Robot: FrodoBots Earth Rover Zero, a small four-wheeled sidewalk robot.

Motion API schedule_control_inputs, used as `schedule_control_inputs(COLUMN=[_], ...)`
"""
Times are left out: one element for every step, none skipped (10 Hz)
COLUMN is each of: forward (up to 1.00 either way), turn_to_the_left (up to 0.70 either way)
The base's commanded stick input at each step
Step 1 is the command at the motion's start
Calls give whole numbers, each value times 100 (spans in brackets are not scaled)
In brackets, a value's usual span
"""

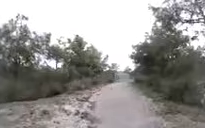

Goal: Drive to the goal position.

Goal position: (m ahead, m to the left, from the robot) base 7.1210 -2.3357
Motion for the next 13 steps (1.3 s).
schedule_control_inputs(forward=[85, 85, 85, 85, 85, 85, 85, 85, 85, 85, 85, 85, 85], turn_to_the_left=[0, 0, 0, -13, -34, -25, -10, -5, -5, -5, -5, -5, -5])
